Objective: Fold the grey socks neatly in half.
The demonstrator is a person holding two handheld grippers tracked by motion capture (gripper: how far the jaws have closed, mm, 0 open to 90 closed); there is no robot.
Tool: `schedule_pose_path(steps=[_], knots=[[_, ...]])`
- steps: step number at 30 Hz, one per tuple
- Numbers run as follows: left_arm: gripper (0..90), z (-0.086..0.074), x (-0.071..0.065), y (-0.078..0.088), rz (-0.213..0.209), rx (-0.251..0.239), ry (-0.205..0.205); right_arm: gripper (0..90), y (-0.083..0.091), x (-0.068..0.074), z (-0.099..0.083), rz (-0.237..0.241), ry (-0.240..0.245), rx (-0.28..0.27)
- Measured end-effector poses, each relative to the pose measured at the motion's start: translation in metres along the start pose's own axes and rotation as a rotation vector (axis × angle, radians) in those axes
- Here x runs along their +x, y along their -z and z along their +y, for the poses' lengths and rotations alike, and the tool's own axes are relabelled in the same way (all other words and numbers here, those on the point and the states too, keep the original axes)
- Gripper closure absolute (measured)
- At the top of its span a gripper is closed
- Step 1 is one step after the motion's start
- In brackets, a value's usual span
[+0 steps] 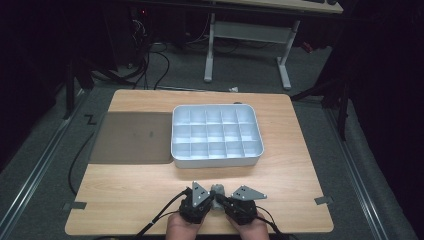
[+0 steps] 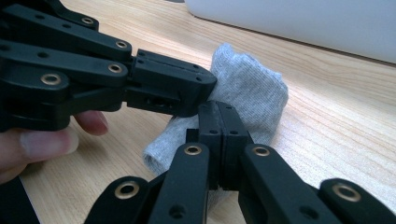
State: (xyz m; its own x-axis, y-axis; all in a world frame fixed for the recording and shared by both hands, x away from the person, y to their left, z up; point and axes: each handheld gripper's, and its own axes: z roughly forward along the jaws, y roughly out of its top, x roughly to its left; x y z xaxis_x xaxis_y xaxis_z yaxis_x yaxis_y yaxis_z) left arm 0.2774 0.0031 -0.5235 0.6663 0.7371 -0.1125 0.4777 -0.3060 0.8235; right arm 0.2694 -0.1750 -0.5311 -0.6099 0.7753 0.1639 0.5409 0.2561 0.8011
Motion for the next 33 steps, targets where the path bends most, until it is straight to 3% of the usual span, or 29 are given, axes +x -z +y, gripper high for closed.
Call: schedule_pose_path(steps=[9, 20, 26, 33], knots=[[90.0, -0.002, -0.002, -0.002, 0.015, 0.005, -0.012, 90.0, 0.001, -0.004, 0.001, 0.020, -0.020, -0.004], [90.0, -0.002, -0.002, -0.001, 0.025, 0.006, -0.016, 69.9, 0.014, -0.016, 0.003, 0.024, -0.102, -0.020], [90.0, -0.004, -0.001, 0.000, 0.024, 0.003, -0.012, 55.8, 0.008, -0.017, 0.002, 0.018, -0.156, 0.015], [90.0, -0.007, 0.004, 0.001, 0.020, 0.002, 0.000, 52.0, -0.001, -0.017, 0.003, 0.048, -0.196, 0.052]])
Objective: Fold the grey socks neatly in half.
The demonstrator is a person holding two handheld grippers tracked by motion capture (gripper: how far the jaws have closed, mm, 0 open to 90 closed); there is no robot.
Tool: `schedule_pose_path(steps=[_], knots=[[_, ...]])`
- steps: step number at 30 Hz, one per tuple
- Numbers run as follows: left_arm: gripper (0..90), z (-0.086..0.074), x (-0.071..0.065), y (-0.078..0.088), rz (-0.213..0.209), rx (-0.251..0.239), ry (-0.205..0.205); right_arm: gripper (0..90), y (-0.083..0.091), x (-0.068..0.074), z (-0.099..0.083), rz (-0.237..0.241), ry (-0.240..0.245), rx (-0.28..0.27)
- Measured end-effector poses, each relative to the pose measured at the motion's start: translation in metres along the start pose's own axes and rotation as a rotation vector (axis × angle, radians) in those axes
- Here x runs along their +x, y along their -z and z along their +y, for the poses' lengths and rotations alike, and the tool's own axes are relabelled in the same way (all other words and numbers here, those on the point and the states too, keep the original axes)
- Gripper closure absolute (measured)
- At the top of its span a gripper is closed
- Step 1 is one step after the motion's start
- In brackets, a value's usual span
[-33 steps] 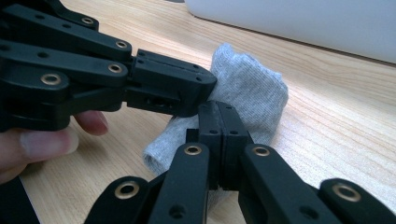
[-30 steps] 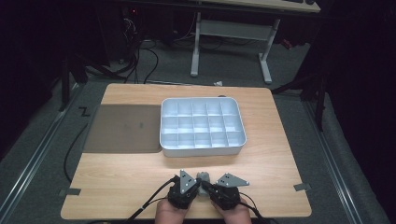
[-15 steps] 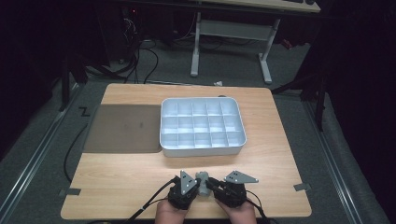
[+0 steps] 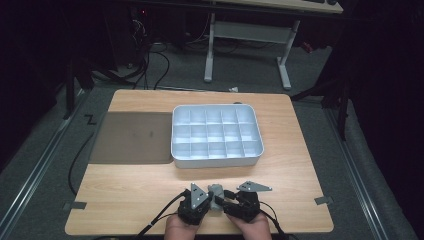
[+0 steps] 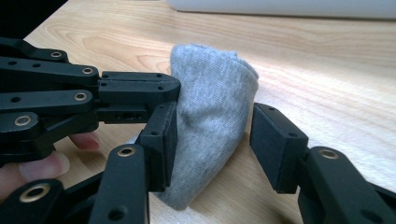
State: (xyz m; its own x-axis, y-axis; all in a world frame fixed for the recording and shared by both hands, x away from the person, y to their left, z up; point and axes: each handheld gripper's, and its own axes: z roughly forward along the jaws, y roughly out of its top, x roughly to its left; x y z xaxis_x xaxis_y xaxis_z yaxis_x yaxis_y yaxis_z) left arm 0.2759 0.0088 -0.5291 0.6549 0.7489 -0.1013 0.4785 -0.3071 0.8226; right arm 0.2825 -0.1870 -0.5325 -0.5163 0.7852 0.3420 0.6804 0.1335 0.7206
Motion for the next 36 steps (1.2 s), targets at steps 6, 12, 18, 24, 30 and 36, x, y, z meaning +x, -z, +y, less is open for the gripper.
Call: schedule_pose_path(steps=[6, 12, 18, 24, 30, 36], knots=[[85.3, -0.003, 0.013, 0.008, 0.010, -0.007, 0.024, 53.3, -0.003, -0.002, 0.001, 0.027, -0.013, 0.020], [75.5, -0.005, 0.045, 0.040, 0.079, -0.067, 0.008, 53.6, -0.004, -0.003, 0.003, 0.041, -0.013, 0.032], [66.5, -0.009, 0.083, 0.057, 0.141, -0.101, 0.023, 54.0, -0.007, 0.001, 0.008, 0.031, 0.019, 0.063], [64.6, -0.029, 0.098, 0.060, 0.122, -0.134, 0.083, 56.2, -0.010, 0.006, 0.014, 0.030, 0.030, 0.107], [61.9, -0.032, 0.104, 0.068, 0.129, -0.153, 0.062, 59.0, -0.013, 0.004, 0.016, 0.076, -0.007, 0.133], [58.6, -0.035, 0.113, 0.070, 0.127, -0.148, 0.091, 64.9, -0.016, 0.002, 0.016, 0.134, -0.030, 0.160]])
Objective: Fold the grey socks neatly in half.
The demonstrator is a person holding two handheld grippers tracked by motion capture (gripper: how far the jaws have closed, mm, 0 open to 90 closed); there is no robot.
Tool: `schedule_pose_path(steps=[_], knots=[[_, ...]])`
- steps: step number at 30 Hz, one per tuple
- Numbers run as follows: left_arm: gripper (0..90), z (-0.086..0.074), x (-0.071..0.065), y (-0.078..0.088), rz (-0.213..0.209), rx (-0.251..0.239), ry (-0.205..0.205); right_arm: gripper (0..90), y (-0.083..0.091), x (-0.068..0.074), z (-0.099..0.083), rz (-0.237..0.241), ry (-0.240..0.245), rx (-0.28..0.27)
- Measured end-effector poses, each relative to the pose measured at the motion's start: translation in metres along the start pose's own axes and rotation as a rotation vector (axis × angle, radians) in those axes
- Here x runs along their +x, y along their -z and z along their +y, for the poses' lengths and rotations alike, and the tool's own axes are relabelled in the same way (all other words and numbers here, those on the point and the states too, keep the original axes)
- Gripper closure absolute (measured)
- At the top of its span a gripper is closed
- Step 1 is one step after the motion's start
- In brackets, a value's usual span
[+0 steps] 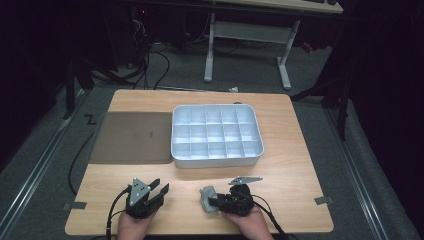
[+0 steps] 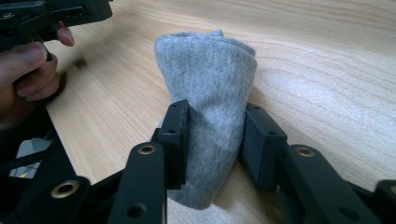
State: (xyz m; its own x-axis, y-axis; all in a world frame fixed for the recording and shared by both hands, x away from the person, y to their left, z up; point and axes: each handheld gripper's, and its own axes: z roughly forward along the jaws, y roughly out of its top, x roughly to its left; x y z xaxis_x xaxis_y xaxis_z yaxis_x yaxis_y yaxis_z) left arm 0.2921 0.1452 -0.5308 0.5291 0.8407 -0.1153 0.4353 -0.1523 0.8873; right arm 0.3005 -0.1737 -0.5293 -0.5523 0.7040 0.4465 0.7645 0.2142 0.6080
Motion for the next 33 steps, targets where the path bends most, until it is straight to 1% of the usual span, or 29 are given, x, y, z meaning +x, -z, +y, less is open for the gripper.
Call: schedule_pose_path(steps=[3, 5, 8, 12, 13, 16, 17, 23, 25, 27, 28, 30, 33], knots=[[57.9, 0.000, 0.001, 0.001, 0.005, -0.006, 0.002, 69.4, 0.000, -0.001, 0.001, 0.014, 0.013, 0.005], [57.4, 0.000, 0.001, 0.002, 0.005, -0.007, 0.005, 72.1, 0.001, 0.000, 0.002, 0.013, 0.033, 0.009], [56.6, 0.000, 0.001, 0.001, 0.001, -0.003, 0.005, 74.2, 0.001, 0.002, 0.003, 0.004, 0.055, 0.011], [56.0, -0.001, 0.001, 0.000, 0.003, -0.003, 0.005, 75.7, 0.002, 0.007, 0.003, -0.021, 0.108, 0.009], [55.8, -0.001, 0.001, 0.000, 0.003, -0.003, 0.006, 75.9, 0.002, 0.008, 0.003, -0.026, 0.110, 0.009], [54.9, -0.002, 0.002, 0.000, 0.003, -0.004, 0.003, 76.1, 0.007, 0.010, 0.005, -0.070, 0.136, 0.009], [54.8, -0.002, 0.002, 0.001, 0.003, -0.006, 0.005, 76.1, 0.010, 0.010, 0.006, -0.093, 0.140, 0.007], [54.1, -0.002, 0.002, 0.002, 0.010, -0.007, -0.002, 76.1, 0.026, -0.001, 0.011, -0.180, 0.157, 0.026], [53.9, -0.002, 0.003, 0.002, 0.009, -0.004, -0.002, 76.1, 0.033, -0.004, 0.012, -0.218, 0.167, 0.036], [53.5, -0.002, 0.003, 0.002, 0.012, -0.003, -0.004, 76.1, 0.038, -0.007, 0.012, -0.247, 0.170, 0.048], [53.5, -0.002, 0.003, 0.002, 0.012, -0.002, -0.008, 76.0, 0.039, -0.009, 0.013, -0.256, 0.164, 0.052], [53.3, -0.002, 0.004, 0.003, 0.013, -0.001, -0.012, 76.0, 0.044, -0.012, 0.013, -0.290, 0.160, 0.063], [52.9, -0.002, 0.005, 0.004, 0.018, -0.005, -0.019, 76.0, 0.048, -0.013, 0.015, -0.323, 0.169, 0.084]])
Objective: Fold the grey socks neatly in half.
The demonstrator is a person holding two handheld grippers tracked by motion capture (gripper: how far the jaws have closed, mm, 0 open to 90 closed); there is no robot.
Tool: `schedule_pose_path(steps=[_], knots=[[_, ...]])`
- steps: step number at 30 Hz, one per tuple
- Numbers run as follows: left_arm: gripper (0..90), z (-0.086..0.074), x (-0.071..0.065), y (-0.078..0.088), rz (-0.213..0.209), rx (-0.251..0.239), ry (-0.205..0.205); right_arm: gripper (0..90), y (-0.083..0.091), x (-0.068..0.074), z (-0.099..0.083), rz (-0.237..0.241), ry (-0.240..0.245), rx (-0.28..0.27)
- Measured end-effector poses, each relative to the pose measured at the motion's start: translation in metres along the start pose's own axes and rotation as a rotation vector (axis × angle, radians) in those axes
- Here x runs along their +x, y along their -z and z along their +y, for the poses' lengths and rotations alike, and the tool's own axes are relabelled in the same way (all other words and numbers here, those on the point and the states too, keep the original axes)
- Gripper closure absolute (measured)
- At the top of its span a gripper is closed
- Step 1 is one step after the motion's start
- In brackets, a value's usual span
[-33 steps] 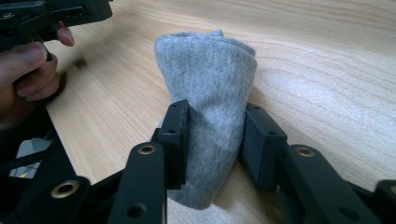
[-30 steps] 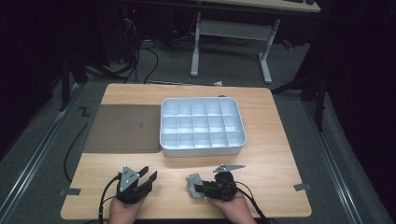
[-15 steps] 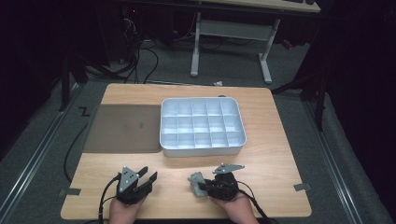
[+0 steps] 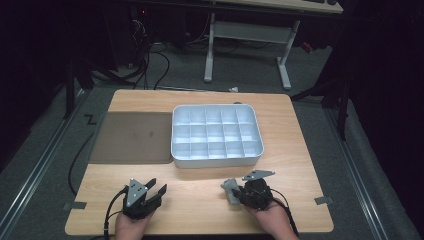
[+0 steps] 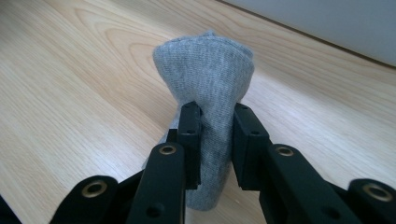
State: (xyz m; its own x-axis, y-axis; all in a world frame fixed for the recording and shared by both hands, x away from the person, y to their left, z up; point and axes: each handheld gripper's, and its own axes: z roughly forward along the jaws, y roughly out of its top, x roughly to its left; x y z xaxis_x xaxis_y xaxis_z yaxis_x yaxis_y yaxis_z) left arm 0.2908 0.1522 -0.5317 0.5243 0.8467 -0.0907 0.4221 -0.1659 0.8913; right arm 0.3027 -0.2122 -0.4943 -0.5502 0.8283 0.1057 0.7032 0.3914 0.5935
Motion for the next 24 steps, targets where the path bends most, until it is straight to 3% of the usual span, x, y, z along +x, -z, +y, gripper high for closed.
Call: schedule_pose_path(steps=[4, 11, 17, 24], knots=[[52.8, 0.001, 0.003, 0.003, 0.011, -0.011, -0.003, 75.7, 0.004, -0.002, 0.001, -0.041, 0.011, 0.024], [52.0, 0.004, 0.005, 0.004, -0.008, 0.001, -0.020, 75.7, 0.013, -0.010, 0.001, -0.112, 0.025, 0.081], [48.1, 0.005, 0.004, 0.003, -0.030, 0.019, -0.031, 75.6, 0.020, -0.019, 0.001, -0.141, 0.025, 0.132], [47.8, 0.005, 0.003, 0.002, -0.048, 0.020, -0.031, 75.6, 0.024, -0.025, 0.006, -0.191, 0.061, 0.199]])
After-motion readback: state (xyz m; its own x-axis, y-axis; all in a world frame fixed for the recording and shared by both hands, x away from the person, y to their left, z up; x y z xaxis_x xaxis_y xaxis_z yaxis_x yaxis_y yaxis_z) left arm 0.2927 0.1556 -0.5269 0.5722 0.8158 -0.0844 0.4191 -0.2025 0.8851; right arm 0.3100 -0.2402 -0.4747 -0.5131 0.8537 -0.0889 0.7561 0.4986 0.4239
